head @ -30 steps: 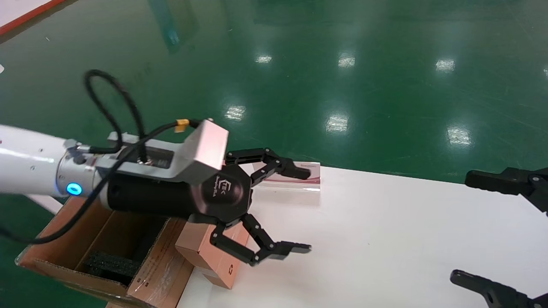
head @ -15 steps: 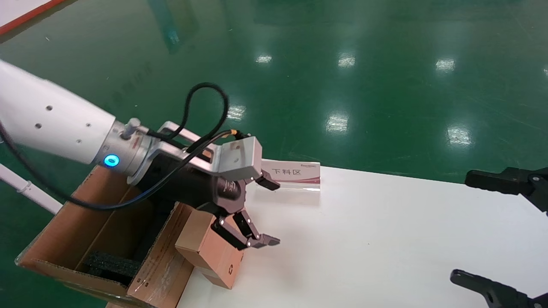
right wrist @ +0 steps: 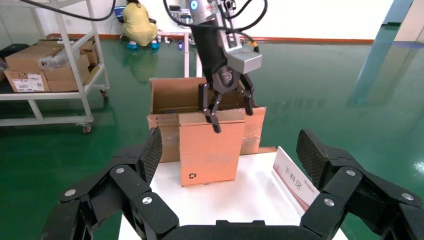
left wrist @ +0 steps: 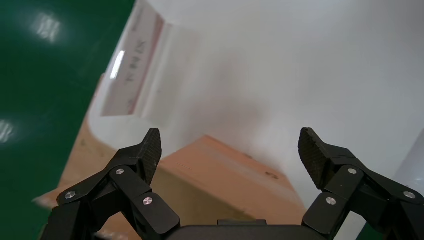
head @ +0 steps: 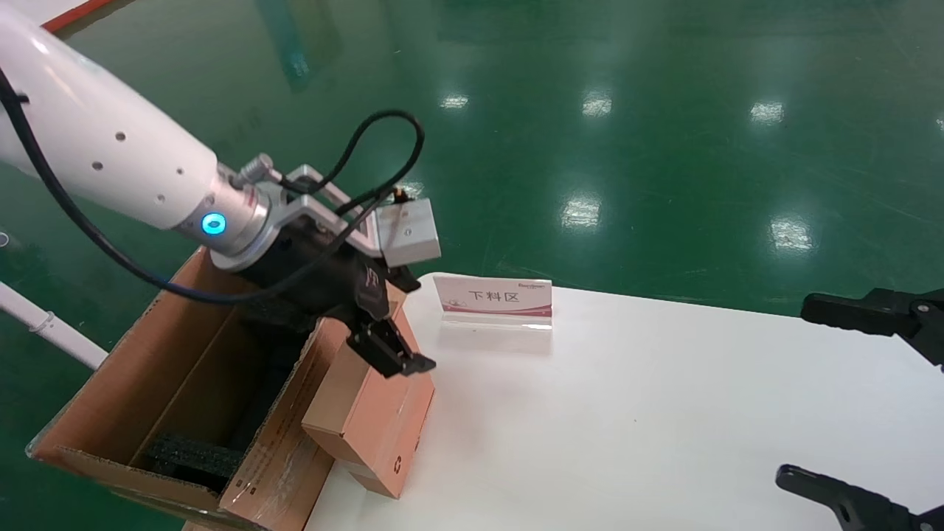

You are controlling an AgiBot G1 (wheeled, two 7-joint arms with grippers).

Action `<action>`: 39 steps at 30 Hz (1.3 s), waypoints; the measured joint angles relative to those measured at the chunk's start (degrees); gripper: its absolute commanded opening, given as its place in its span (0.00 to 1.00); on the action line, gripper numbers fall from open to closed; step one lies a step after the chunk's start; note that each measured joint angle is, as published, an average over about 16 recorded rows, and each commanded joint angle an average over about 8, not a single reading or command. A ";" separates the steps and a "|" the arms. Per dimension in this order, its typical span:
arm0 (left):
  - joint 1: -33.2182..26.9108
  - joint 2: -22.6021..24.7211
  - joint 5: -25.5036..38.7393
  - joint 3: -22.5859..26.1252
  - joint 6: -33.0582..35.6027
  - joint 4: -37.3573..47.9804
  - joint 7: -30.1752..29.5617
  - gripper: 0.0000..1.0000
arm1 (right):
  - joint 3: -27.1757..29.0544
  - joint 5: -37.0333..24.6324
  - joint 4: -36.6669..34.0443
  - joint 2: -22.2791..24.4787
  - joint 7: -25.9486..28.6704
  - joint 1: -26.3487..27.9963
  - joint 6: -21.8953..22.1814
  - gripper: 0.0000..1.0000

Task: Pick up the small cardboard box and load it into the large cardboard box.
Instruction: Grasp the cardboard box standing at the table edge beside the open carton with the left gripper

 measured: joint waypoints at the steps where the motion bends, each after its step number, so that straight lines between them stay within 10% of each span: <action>1: -0.91 0.13 0.30 1.13 0.01 -0.03 -0.95 1.00 | 0.00 0.00 0.00 0.00 0.00 0.00 0.00 1.00; 20: -12.48 2.71 -1.06 22.15 -0.54 -0.16 -16.15 1.00 | -0.08 0.06 0.00 0.03 -0.04 0.02 0.04 1.00; 39: -15.62 3.48 -2.04 31.58 -2.95 -0.21 -21.29 1.00 | -0.16 0.11 0.00 0.07 -0.08 0.03 0.07 1.00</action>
